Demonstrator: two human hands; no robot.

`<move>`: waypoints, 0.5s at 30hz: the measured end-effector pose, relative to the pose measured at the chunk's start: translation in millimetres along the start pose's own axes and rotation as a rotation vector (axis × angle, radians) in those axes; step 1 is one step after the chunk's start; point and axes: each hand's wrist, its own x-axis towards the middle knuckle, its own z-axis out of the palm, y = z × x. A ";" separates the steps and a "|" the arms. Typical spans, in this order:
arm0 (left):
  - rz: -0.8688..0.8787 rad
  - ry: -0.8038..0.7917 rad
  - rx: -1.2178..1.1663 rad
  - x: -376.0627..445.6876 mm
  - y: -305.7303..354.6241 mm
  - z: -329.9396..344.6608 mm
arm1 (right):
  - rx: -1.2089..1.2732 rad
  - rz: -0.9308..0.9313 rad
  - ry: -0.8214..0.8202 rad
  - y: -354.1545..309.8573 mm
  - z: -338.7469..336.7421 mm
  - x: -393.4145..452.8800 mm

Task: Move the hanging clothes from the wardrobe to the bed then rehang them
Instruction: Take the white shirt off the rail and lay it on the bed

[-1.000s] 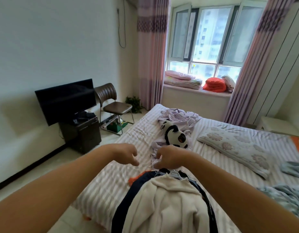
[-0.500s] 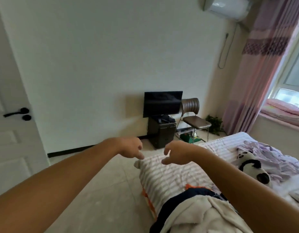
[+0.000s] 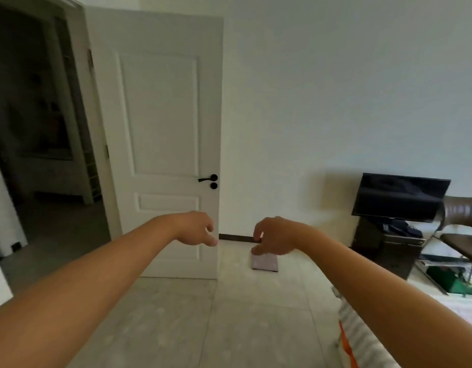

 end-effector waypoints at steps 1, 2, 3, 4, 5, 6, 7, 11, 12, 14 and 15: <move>-0.034 0.004 -0.008 -13.2 -27.5 -3.5 | -0.008 -0.031 -0.012 -29.4 -0.3 8.8; -0.069 0.009 -0.012 -27.0 -56.1 -6.3 | -0.023 -0.069 -0.020 -59.0 -1.0 17.7; -0.100 0.015 -0.015 -40.6 -83.6 -9.2 | -0.035 -0.105 -0.018 -87.4 -1.8 25.6; -0.134 0.021 -0.023 -54.5 -110.9 -11.7 | -0.038 -0.141 -0.007 -115.0 -3.1 33.2; -0.161 0.030 -0.036 -68.8 -137.8 -14.3 | -0.029 -0.171 0.001 -141.6 -3.7 41.3; -0.184 0.037 -0.049 -81.9 -163.8 -16.6 | -0.012 -0.201 0.008 -166.4 -3.9 49.8; -0.198 0.043 -0.058 -94.5 -188.9 -18.4 | 0.006 -0.229 0.014 -190.6 -3.6 58.2; -0.295 0.091 -0.063 -144.1 -272.4 -21.6 | -0.013 -0.356 0.009 -280.3 -4.3 91.4; -0.327 0.101 -0.064 -155.7 -291.0 -21.4 | -0.024 -0.391 0.007 -302.8 -5.5 97.3; -0.397 0.111 -0.072 -177.9 -329.2 -20.3 | -0.063 -0.466 0.001 -346.9 -8.4 108.5; -0.430 0.114 -0.077 -189.5 -347.9 -19.9 | -0.083 -0.501 -0.002 -368.1 -9.2 114.8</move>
